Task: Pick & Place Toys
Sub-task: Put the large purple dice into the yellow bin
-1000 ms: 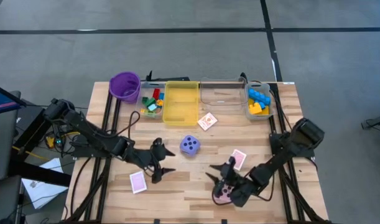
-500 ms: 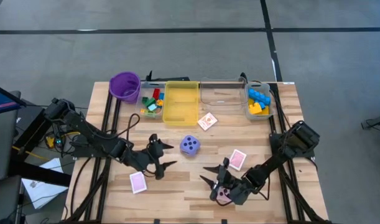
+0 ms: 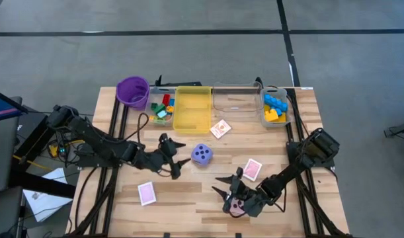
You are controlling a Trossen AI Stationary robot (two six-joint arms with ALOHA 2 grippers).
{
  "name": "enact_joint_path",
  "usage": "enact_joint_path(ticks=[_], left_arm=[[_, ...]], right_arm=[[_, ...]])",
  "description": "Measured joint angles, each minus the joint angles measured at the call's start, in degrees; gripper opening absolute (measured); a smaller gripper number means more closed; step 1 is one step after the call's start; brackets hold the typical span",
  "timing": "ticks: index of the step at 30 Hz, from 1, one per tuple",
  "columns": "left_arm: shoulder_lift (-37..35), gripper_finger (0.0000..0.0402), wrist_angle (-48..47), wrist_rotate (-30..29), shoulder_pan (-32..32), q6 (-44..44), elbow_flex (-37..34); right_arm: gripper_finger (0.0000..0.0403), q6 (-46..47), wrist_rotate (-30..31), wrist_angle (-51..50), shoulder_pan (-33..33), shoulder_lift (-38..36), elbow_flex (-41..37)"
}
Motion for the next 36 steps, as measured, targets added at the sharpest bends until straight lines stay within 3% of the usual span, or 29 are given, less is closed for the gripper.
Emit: enact_joint_path(ticks=[4,11,18,25,30,36], left_arm=[[0.0,0.0301,0.0,0.0,2.1,0.4,0.0],[0.0,0.0301,0.0,1.5,3.2,9.2,0.0],[0.0,0.0301,0.0,5.8,3.2,11.0,0.0],[0.0,0.0301,-0.1,5.8,3.2,12.5,0.0],[0.0,0.0301,-0.2,5.6,3.4,20.7,0.0],[0.0,0.0301,-0.1,3.1,6.5,28.9,0.0]], right_arm=[[0.0175,0.0,-0.9,-0.4,-0.3,0.0,0.0],[0.0175,-1.0,-2.3,-2.8,-1.5,0.0,0.0],[0.0182,-8.4,-12.7,-5.3,-7.4,0.0,0.0],[0.0239,-15.4,-15.6,-6.7,-12.0,-1.1,0.0],[0.0284,-15.5,-19.7,-12.0,-14.2,-5.2,0.0],[0.0327,-19.1,-20.1,-13.7,-17.7,-10.9,0.0]])
